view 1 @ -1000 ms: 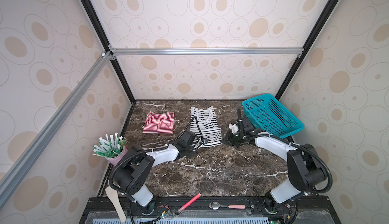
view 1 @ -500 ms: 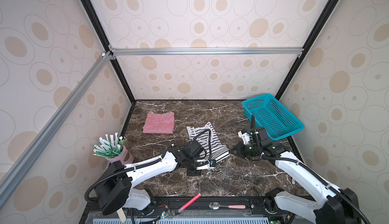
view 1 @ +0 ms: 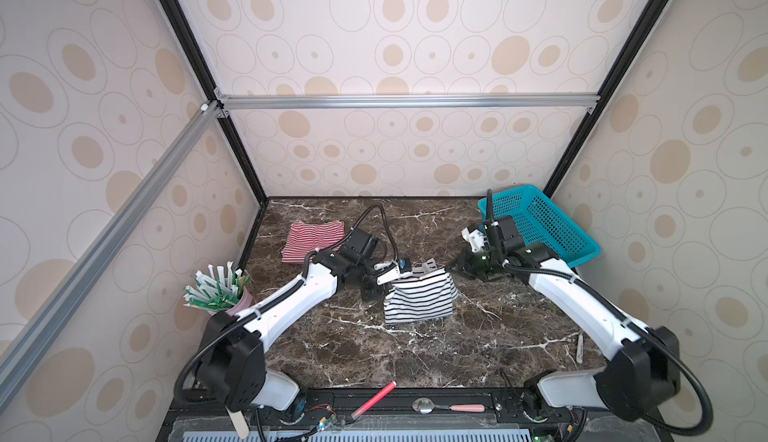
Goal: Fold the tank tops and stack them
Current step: 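Fold the folded edge again toward the far end with both grippers, then release the folded striped top and lift both grippers away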
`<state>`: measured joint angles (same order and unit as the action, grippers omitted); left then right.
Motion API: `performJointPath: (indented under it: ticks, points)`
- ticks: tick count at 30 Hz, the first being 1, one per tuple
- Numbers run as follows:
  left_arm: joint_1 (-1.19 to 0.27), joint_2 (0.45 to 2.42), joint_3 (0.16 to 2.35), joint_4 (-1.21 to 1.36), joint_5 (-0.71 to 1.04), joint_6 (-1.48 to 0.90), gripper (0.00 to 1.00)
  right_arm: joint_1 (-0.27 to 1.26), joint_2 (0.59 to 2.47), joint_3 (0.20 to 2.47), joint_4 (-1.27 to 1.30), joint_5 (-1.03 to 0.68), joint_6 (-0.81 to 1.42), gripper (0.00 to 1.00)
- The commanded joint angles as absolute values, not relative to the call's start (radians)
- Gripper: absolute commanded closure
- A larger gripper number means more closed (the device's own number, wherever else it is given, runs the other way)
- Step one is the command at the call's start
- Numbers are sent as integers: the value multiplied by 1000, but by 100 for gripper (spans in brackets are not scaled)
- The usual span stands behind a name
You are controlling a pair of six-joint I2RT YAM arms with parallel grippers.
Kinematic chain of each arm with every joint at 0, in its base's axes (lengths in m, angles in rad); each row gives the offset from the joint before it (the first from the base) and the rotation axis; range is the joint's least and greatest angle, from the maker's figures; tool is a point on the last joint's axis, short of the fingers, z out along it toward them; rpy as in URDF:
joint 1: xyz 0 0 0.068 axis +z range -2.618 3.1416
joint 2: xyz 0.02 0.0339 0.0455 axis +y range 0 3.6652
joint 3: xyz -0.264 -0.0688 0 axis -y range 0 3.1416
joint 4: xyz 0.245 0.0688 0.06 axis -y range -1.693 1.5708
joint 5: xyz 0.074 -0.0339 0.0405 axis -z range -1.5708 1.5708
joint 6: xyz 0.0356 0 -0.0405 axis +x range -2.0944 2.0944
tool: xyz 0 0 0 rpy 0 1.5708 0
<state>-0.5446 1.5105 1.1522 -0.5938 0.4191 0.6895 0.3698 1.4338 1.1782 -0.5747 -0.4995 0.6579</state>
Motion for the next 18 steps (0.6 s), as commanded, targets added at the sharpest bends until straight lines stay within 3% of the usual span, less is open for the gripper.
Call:
performJointPath:
  ticks: [1, 5, 14, 18]
  points:
    - [-497, 1621, 1232, -576, 465, 760, 98, 347, 1578, 1260, -534, -509, 634, 100]
    - [-445, 1783, 1347, -554, 464, 768, 98, 313, 1741, 1351, -525, -462, 610, 100]
    - [-414, 1995, 1566, -534, 476, 728, 92, 240, 1919, 1415, -479, -512, 611, 100]
    - [-414, 2066, 1623, -484, 402, 683, 87, 224, 1931, 1416, -477, -459, 602, 85]
